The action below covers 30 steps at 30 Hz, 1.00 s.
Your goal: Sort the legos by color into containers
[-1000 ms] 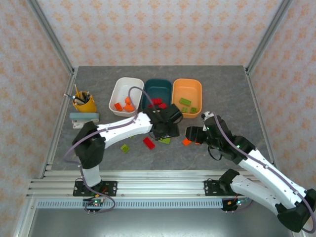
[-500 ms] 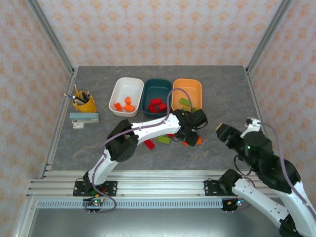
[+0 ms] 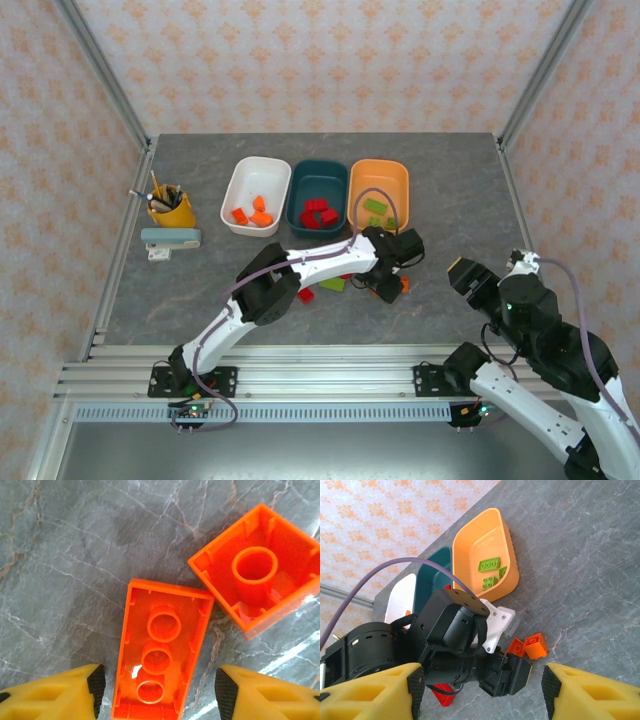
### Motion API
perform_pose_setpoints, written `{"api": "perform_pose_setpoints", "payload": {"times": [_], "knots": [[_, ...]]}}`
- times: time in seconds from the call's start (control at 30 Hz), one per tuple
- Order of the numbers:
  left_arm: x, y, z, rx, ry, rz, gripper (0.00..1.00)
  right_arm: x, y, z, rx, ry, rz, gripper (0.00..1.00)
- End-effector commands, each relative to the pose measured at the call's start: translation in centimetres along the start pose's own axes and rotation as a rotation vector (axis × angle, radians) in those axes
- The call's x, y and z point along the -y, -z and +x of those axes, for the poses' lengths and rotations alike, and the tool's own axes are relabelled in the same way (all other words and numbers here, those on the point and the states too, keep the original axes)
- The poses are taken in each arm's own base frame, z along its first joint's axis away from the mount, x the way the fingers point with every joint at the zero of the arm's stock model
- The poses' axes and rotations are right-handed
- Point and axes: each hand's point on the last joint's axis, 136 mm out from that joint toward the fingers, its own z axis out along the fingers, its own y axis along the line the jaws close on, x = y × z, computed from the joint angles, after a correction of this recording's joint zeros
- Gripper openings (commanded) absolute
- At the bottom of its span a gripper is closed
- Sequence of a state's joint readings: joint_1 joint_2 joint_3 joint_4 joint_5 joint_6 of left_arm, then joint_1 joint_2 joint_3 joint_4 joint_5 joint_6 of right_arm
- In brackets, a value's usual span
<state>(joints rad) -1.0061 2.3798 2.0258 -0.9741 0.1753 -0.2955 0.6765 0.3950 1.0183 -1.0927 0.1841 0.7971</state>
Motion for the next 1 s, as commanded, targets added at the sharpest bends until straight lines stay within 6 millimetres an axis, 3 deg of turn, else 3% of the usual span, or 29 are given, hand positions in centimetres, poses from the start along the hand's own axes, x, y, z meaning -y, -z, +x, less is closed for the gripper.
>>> {"api": "perform_pose_setpoints", "payload": {"times": [0.0,0.1,0.3,0.43,0.53,0.73,0.9,0.97], "knots": [[-0.3,0.0,-0.1,-0.011,-0.021,-0.022,0.54,0.5,0.0,0.1,0.005,-0.015,0.013,0.65],[-0.5,-0.5,0.1,-0.022,-0.013,-0.027,0.42,0.5,-0.4,0.3,0.000,-0.016,0.013,0.65],[-0.7,-0.5,0.2,-0.020,-0.002,-0.041,0.31,0.1,-0.9,0.6,-0.010,-0.005,0.006,0.65],[-1.9,1.9,-0.6,0.040,0.048,-0.065,0.31,-1.1,-1.6,0.9,-0.037,0.030,-0.015,0.65],[-3.7,5.3,-1.6,0.115,0.151,-0.040,0.31,-2.9,-2.3,1.1,-0.065,0.063,-0.065,0.65],[-9.5,11.5,-3.2,0.257,0.368,0.013,0.32,-5.9,-4.5,1.7,-0.113,0.123,-0.113,0.65],[-15.4,14.5,-3.9,0.329,0.510,0.000,0.32,-8.7,-6.9,2.7,-0.169,0.163,-0.162,0.65],[-18.6,15.4,-3.5,0.345,0.587,-0.037,0.32,-9.6,-8.2,3.4,-0.208,0.186,-0.162,0.65]]}}
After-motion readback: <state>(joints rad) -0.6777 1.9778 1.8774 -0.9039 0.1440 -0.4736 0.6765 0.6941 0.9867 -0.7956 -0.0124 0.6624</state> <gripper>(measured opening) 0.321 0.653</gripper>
